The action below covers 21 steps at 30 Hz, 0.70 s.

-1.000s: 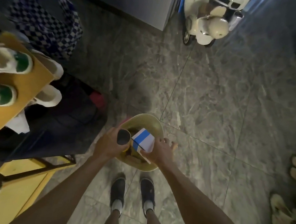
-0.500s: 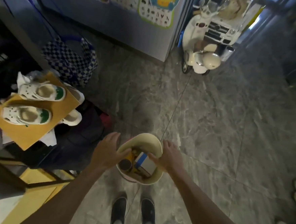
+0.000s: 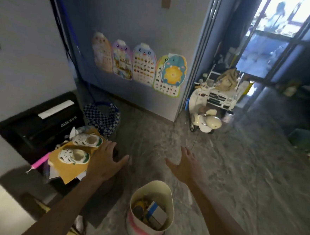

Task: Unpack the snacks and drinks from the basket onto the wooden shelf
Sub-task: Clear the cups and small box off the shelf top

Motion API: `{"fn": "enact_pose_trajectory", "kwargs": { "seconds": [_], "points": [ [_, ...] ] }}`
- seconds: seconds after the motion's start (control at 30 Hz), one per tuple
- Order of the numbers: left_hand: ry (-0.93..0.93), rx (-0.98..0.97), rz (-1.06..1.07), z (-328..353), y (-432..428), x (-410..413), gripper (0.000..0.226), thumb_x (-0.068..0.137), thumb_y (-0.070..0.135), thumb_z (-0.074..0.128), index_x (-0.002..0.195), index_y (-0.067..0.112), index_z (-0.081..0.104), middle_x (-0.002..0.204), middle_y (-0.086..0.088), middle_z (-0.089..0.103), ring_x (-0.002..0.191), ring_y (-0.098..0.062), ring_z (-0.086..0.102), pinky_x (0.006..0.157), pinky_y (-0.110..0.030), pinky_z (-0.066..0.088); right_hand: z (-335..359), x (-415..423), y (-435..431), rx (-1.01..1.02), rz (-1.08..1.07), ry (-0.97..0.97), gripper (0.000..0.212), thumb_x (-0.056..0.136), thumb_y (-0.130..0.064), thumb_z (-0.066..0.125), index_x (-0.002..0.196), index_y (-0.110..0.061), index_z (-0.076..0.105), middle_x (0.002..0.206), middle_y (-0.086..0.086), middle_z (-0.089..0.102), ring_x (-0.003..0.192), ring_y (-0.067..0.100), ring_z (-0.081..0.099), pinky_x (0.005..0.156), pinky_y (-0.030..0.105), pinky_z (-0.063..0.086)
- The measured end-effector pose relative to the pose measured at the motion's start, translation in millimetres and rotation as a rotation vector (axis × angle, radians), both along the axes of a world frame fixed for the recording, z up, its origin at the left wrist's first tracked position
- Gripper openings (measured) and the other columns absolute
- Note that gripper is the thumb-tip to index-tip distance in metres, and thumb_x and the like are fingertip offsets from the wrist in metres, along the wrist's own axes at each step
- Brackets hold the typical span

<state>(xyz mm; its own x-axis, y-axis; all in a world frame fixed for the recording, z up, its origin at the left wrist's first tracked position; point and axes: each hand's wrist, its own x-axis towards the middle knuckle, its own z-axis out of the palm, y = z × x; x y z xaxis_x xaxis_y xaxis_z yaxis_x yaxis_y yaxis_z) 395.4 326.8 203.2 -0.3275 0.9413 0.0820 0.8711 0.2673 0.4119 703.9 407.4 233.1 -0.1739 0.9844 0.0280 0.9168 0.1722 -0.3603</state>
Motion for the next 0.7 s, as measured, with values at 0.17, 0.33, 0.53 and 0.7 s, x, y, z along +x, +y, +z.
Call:
{"fn": "enact_pose_trajectory", "kwargs": {
  "seconds": [0.17,0.33,0.53,0.7],
  "points": [
    [0.057,0.11,0.178,43,-54,-15,0.1,0.08,0.093,0.045,0.144,0.017,0.056,0.15,-0.007,0.056,0.136,-0.03,0.054,0.109,-0.048,0.048,34,-19,-10,0.059,0.122,0.071,0.103,0.078,-0.094,0.039,0.152,-0.023,0.044,0.153,0.005,0.053,0.136,0.03,0.054,0.103,0.051,0.054],
    [0.123,0.146,0.396,68,-139,-9,0.096,0.08,0.093,0.046,0.145,0.022,0.056,0.148,-0.003,0.057,0.134,-0.029,0.056,0.108,-0.049,0.049,59,-47,-40,0.123,0.309,0.086,0.107,0.083,-0.094,0.042,0.154,-0.014,0.044,0.156,0.01,0.051,0.141,0.032,0.049,0.109,0.05,0.048],
    [0.164,0.118,0.64,86,-275,17,0.093,0.086,0.092,0.034,0.148,0.025,0.053,0.152,-0.004,0.056,0.138,-0.031,0.054,0.114,-0.05,0.047,68,-88,-113,0.116,0.573,0.115,0.089,0.085,-0.081,0.06,0.143,-0.014,0.052,0.143,0.01,0.06,0.131,0.035,0.057,0.1,0.048,0.052],
    [0.184,0.095,0.866,96,-398,30,0.099,0.084,0.093,0.036,0.15,0.02,0.052,0.155,-0.005,0.053,0.139,-0.031,0.053,0.112,-0.05,0.048,67,-129,-193,0.127,0.788,0.167,0.089,0.081,-0.083,0.055,0.144,-0.021,0.049,0.138,0.007,0.064,0.125,0.033,0.062,0.095,0.046,0.056]
  ]
}}
